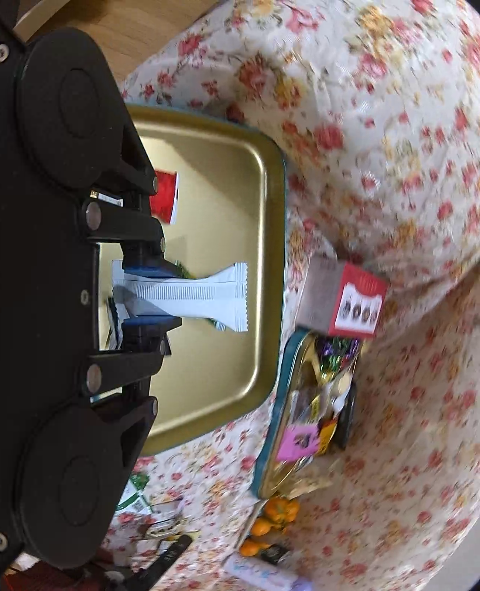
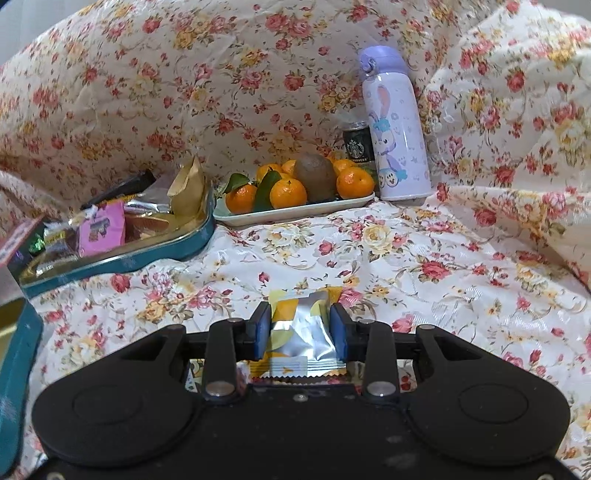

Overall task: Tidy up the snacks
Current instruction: 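Carry the white bar and yellow-silver packet over the gold tin tray with both tools, then open the left tool to drop the white bar while the right tool releases the yellow-silver packet into the tray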

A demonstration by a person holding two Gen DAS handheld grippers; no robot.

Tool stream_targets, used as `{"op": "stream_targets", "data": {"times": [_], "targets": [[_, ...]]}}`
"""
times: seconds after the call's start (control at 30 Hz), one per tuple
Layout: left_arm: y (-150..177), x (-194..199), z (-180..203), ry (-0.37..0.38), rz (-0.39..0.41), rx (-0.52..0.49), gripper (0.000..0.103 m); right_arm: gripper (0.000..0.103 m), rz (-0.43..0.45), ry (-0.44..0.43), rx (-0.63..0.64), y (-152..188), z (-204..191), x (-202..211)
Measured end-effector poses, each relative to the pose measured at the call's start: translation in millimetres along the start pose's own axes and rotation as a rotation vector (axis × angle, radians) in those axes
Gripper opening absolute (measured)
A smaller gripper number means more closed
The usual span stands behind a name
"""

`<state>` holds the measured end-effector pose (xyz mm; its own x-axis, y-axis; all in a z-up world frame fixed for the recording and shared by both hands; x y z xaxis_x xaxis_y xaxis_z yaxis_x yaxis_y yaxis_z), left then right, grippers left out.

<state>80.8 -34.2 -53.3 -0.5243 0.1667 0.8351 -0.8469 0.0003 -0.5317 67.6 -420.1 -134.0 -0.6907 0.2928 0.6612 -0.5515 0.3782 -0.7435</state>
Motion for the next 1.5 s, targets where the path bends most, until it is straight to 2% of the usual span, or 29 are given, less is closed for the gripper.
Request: {"op": "stream_targets", "data": {"times": [0.23,0.37,0.43,0.53,0.67,0.77,0.9,1.03,1.2,1.5], "targets": [[-3.6,3.4,-15.8,0.007,0.023,-0.019,0.027,0.036,0.010,0.091,0.114,-4.4,-9.5,5.3],[-0.9,-4.4,-22.2,0.045,-0.017,0.006,0.027,0.036,0.054,0.085,0.050,-21.5,-10.6,25.5],[0.3,-8.5,-23.1,0.053,-0.032,0.011,0.027,0.036,0.074,0.058,-0.004,-30.9,-14.2,39.2],[3.0,-13.2,-23.3,0.057,-0.046,0.009,0.027,0.036,0.099,-0.037,-0.069,-42.0,-33.2,66.5],[6.9,-20.5,-23.4,0.059,-0.074,0.011,0.027,0.036,0.116,-0.164,-0.045,-42.6,-79.1,103.6],[9.6,-23.7,-24.5,0.061,-0.093,0.015,0.027,0.036,0.094,-0.266,-0.029,-33.8,-114.6,127.6],[12.0,-26.4,-23.7,0.068,-0.111,0.012,0.027,0.036,0.022,-0.380,0.032,-7.8,-157.9,148.0],[15.2,-31.6,-22.8,0.061,-0.130,0.008,0.027,0.036,-0.019,-0.407,0.101,19.0,-185.8,154.1],[19.6,-35.7,-20.4,0.059,-0.148,-0.009,0.028,0.036,-0.090,-0.440,0.112,41.6,-202.7,150.0],[17.8,-34.6,-24.5,0.079,-0.158,0.024,0.028,0.036,-0.117,-0.429,0.160,53.2,-212.9,151.0]]}}
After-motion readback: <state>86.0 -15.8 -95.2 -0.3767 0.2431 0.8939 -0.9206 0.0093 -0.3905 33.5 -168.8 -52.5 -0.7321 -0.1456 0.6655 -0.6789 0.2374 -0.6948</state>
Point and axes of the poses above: each gripper's, at about its wrist camera, not at the fingertips, and x roughly against the way its jaws point, z to its right, y to its underside, the point moved 7 cm from there along -x, roughly the way its jaws point, and after that the axes turned 7 degrees about -z, right-handed, at the moved point
